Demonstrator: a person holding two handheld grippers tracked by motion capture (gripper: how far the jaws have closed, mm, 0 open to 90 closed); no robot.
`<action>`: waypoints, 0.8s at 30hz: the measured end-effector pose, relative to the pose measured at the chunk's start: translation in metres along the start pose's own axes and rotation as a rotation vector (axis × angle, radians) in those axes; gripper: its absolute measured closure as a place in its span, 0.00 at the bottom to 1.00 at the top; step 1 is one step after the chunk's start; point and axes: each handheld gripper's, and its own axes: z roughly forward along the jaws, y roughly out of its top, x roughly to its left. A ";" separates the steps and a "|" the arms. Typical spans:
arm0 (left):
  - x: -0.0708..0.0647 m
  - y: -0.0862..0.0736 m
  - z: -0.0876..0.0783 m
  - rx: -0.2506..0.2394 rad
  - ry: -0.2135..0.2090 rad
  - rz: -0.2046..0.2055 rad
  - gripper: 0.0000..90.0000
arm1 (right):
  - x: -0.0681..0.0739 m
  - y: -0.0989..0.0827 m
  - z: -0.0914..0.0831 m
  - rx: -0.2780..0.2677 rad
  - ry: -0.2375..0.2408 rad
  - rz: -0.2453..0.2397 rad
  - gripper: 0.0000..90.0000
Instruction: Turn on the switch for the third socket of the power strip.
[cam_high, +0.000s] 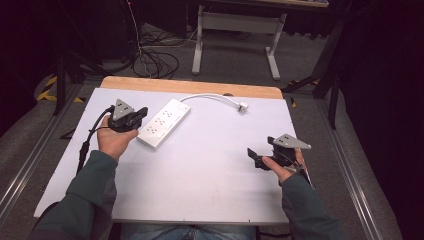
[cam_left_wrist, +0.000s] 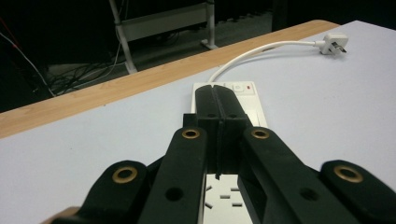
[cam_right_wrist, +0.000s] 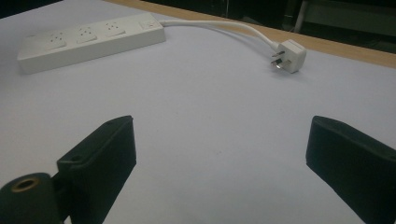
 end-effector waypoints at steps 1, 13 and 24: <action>-0.001 0.000 0.001 0.003 -0.004 0.001 1.00 | 0.000 0.000 0.000 0.000 0.000 0.000 0.10; -0.013 0.001 0.027 0.040 -0.040 0.030 1.00 | -0.001 0.000 0.001 0.005 0.006 -0.002 0.10; -0.019 0.006 0.049 0.063 -0.054 0.031 1.00 | -0.001 0.000 0.001 0.005 0.006 0.003 0.10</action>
